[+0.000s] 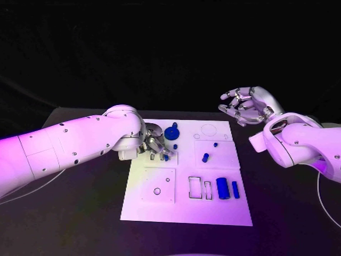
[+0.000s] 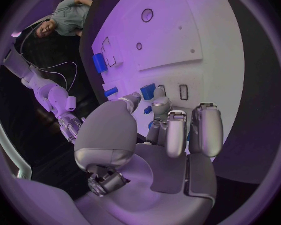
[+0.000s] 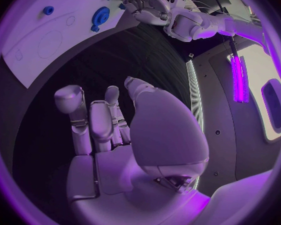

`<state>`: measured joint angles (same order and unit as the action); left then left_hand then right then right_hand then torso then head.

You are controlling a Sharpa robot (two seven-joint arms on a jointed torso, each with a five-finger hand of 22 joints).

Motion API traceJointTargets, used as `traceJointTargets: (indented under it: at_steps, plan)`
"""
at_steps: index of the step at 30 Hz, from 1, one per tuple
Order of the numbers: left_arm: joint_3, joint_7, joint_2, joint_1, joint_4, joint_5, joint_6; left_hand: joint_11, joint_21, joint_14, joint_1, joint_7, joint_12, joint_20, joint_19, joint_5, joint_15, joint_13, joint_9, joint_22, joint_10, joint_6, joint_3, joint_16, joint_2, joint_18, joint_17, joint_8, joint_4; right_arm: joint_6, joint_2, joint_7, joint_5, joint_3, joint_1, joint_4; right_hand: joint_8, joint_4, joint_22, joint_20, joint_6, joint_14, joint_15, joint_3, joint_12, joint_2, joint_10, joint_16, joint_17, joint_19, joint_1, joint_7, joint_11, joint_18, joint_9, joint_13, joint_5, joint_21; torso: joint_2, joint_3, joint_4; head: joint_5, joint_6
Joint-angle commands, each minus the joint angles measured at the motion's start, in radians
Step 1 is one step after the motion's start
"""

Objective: Assemble the parts on the task board

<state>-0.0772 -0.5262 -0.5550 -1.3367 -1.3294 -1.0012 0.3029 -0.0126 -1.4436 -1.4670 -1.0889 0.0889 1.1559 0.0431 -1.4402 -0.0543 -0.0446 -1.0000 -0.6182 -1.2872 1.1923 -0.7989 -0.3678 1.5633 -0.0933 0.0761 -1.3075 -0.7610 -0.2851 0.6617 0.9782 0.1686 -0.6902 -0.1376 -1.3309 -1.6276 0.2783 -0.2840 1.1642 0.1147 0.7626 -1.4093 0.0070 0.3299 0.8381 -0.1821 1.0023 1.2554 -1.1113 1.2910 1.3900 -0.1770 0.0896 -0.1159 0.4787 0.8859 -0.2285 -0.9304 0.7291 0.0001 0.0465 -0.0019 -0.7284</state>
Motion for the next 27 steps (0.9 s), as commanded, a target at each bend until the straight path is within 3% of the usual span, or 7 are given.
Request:
traceJointTargets:
  at_steps: [1, 9, 14, 20, 27]
  plan:
    - [0.000, -0.001, 0.003, -0.001, -0.001, 0.012, 0.019, 0.002, -0.005, -0.103, -0.015, -0.007, 0.004, 0.001, -0.004, 0.003, -0.007, -0.003, -0.002, -0.002, 0.009, 0.004, -0.014, 0.005, 0.001, -0.019, -0.259, -0.004, -0.001, -0.010, -0.001, 0.009, -0.001, 0.000, 0.000, 0.000, 0.005, 0.001, -0.001, -0.001, -0.003, 0.007, 0.003, 0.004, -0.003, -0.006, -0.004, -0.003, 0.001, -0.009, 0.000, 0.001, -0.002, -0.013, 0.001, -0.001, -0.004, 0.003, -0.001, 0.0001, 0.0009, 0.000, -0.001]
    - [0.000, 0.000, 0.003, -0.001, 0.001, 0.022, 0.003, 0.007, -0.007, -0.102, -0.091, -0.011, 0.000, -0.003, -0.002, 0.002, -0.012, -0.004, -0.012, -0.006, 0.004, 0.012, -0.154, 0.005, 0.020, -0.019, -0.259, -0.004, 0.025, -0.013, -0.002, 0.007, -0.001, 0.000, 0.000, 0.002, 0.006, 0.001, -0.003, -0.001, -0.002, 0.007, 0.003, 0.005, -0.004, -0.006, -0.003, -0.004, 0.001, -0.009, -0.001, 0.002, -0.002, -0.013, 0.001, -0.002, -0.004, 0.006, 0.000, -0.0001, 0.0003, 0.001, -0.002]
    - [0.000, 0.002, 0.004, -0.001, 0.000, 0.033, -0.010, 0.008, -0.009, -0.103, -0.096, -0.011, -0.006, -0.004, -0.002, 0.002, -0.012, -0.001, -0.021, -0.010, 0.001, 0.017, -0.249, 0.005, 0.007, -0.019, -0.259, -0.009, 0.049, -0.014, -0.002, 0.006, -0.001, 0.000, 0.000, 0.003, 0.007, 0.001, -0.005, -0.001, -0.002, 0.007, 0.003, 0.005, -0.004, -0.005, -0.003, -0.006, 0.003, -0.010, -0.001, 0.002, -0.002, -0.014, 0.001, -0.004, -0.005, 0.009, 0.000, -0.0005, -0.0002, 0.000, -0.004]
    - [0.000, 0.007, 0.003, -0.001, 0.001, 0.069, -0.024, 0.008, -0.011, -0.102, -0.075, -0.011, -0.011, -0.003, -0.002, 0.002, -0.012, 0.000, -0.048, -0.016, 0.008, 0.028, -0.424, 0.004, -0.009, -0.020, -0.257, -0.032, 0.136, -0.012, -0.002, 0.000, -0.002, -0.001, 0.000, 0.004, 0.010, 0.002, -0.008, -0.001, -0.002, 0.007, 0.002, 0.007, -0.005, -0.005, -0.002, -0.008, 0.003, -0.008, 0.001, 0.002, -0.003, -0.014, 0.002, -0.009, -0.010, 0.013, -0.001, -0.0004, 0.0005, -0.001, -0.002]
    - [0.002, 0.011, -0.008, -0.001, -0.007, 0.120, -0.043, 0.009, -0.012, -0.102, -0.061, -0.012, -0.008, -0.002, -0.002, 0.002, -0.013, -0.004, -0.066, -0.017, 0.016, 0.033, -0.484, 0.004, -0.009, -0.020, -0.257, -0.052, 0.181, -0.013, -0.002, -0.006, -0.003, -0.001, 0.001, 0.006, 0.011, 0.003, -0.010, -0.002, -0.002, 0.007, 0.002, 0.008, -0.005, -0.005, -0.001, -0.008, 0.003, -0.008, 0.002, 0.003, -0.003, -0.014, 0.002, -0.011, -0.012, 0.015, -0.001, 0.0001, 0.0005, 0.000, -0.001]
